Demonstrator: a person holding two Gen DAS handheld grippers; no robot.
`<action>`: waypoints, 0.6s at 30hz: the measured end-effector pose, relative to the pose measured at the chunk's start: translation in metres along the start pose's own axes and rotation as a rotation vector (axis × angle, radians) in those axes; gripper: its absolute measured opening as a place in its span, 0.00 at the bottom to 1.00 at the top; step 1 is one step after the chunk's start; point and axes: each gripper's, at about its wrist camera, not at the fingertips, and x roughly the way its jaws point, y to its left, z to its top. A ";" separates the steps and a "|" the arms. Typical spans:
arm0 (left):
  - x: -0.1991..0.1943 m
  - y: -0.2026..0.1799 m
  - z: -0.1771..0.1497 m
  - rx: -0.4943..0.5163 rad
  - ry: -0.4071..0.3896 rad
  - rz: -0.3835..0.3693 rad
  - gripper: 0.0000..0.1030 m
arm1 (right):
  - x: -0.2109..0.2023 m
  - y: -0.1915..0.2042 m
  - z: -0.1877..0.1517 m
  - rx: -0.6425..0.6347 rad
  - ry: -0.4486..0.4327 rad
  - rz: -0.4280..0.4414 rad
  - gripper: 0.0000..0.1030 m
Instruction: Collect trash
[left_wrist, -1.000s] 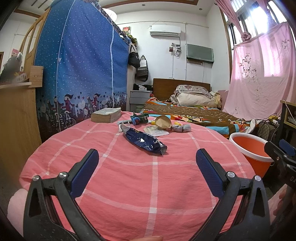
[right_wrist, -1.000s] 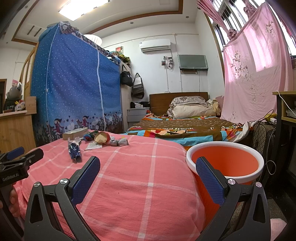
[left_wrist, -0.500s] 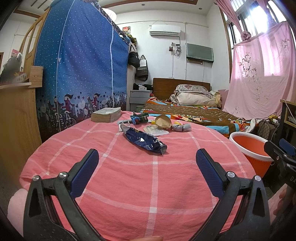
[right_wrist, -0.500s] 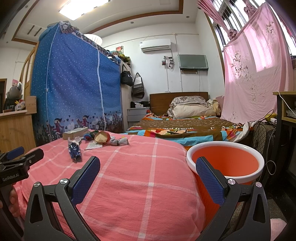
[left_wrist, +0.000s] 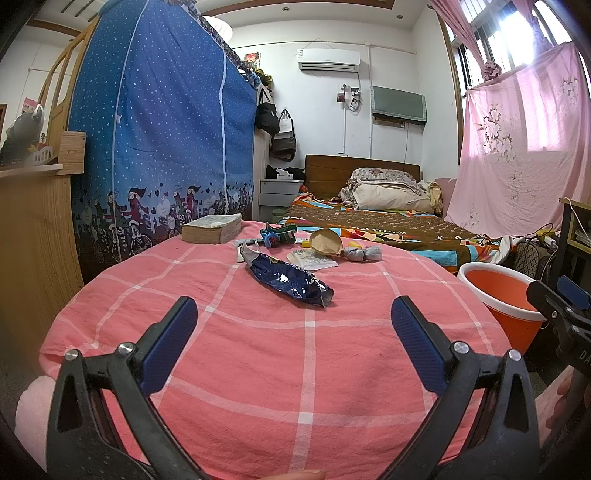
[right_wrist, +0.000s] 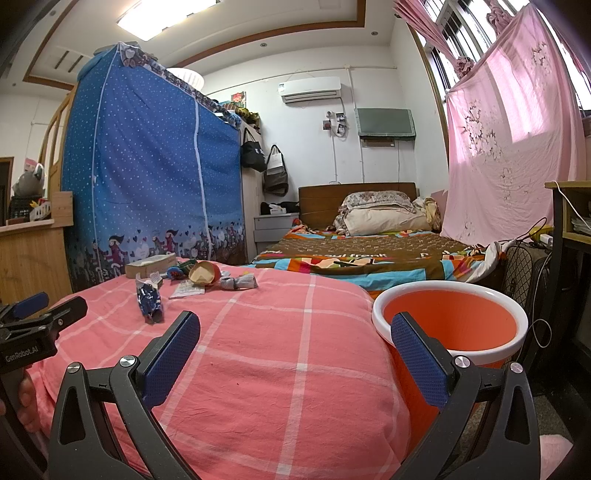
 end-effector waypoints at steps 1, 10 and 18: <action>0.000 0.000 0.000 0.000 0.000 0.000 1.00 | 0.000 0.000 0.000 0.000 0.000 0.000 1.00; -0.001 0.001 -0.001 0.000 0.002 0.004 1.00 | 0.000 0.000 0.000 0.001 0.000 -0.001 1.00; 0.001 0.000 0.000 0.001 -0.008 0.031 1.00 | 0.003 0.004 -0.003 0.002 0.004 0.006 1.00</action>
